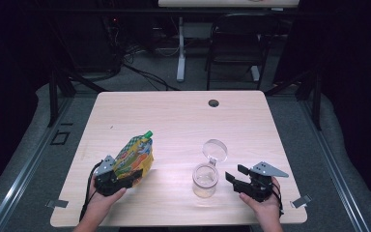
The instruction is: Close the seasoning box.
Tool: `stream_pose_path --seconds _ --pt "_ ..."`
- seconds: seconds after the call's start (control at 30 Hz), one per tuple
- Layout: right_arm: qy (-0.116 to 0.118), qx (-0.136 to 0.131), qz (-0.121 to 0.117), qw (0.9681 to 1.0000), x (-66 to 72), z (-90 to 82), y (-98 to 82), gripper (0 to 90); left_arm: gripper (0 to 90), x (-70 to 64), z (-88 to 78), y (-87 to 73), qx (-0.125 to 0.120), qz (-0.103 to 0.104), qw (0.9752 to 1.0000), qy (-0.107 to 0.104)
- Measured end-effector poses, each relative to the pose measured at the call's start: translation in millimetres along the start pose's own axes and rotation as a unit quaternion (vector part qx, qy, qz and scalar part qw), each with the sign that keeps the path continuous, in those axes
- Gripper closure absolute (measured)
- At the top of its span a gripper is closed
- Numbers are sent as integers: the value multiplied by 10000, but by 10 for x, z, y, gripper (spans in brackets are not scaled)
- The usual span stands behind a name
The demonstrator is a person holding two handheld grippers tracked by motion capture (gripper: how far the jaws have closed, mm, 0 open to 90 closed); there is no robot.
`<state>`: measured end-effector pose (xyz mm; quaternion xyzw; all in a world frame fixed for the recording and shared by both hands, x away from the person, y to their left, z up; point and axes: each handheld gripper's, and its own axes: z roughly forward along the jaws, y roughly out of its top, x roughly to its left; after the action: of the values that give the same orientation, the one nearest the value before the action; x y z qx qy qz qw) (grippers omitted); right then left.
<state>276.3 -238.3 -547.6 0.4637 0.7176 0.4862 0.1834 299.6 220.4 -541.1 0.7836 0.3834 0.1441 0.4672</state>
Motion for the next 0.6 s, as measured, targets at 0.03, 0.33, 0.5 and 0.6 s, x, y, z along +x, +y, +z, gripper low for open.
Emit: stream_pose_path --seconds 0.03,0.33,0.5,0.6 --pt "0 0 0 10000 0 0 0 380 545 0 0 0 0 0 10000 0" --pt "146 -196 6 9997 42 -68 36 480 546 -54 -43 24 79 230 9994 236" --pt "77 -263 -22 9996 44 -103 52 536 546 -95 -44 30 101 341 9990 280" --pt "38 -313 -63 9995 58 -118 64 547 546 -123 -50 38 136 406 9985 329"
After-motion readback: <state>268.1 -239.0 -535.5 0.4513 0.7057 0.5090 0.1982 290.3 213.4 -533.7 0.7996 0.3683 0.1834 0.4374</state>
